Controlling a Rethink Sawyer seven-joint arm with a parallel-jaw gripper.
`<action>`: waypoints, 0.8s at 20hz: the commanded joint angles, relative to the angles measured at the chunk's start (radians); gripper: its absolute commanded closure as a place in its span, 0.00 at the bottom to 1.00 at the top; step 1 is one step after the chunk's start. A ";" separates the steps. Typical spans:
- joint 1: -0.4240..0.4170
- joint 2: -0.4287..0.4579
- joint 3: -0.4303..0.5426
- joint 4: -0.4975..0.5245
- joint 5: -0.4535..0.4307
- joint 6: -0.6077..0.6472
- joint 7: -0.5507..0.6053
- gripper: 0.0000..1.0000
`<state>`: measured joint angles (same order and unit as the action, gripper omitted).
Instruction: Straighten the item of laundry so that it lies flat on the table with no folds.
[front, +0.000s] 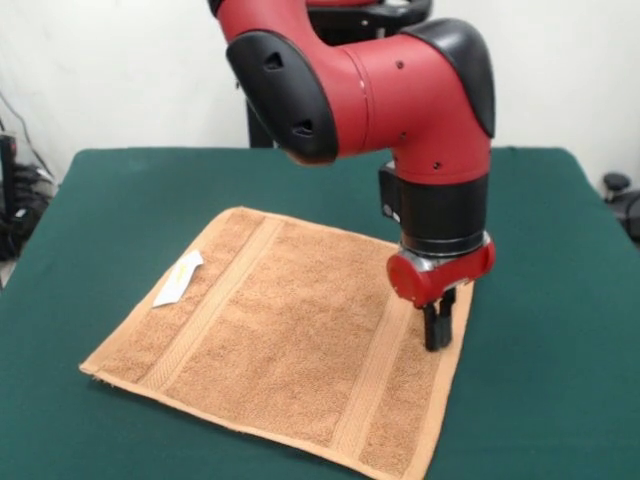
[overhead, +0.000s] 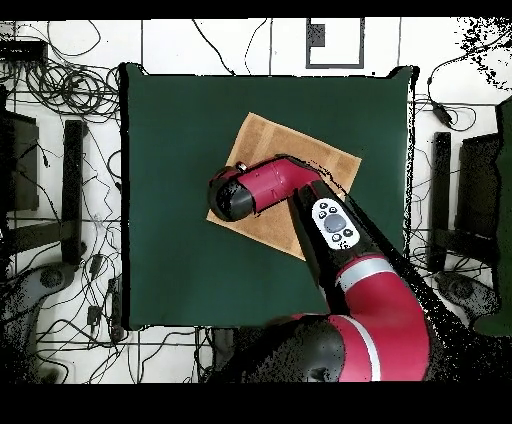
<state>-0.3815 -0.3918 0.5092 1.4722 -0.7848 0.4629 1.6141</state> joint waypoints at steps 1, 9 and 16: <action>0.070 0.045 0.064 -0.036 -0.039 -0.073 -0.034 1.00; 0.090 0.043 0.038 -0.063 -0.035 -0.025 -0.039 1.00; 0.078 -0.136 -0.032 0.077 0.075 0.103 0.063 1.00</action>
<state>-0.3240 -0.4285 0.4984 1.4728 -0.7641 0.4529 1.6141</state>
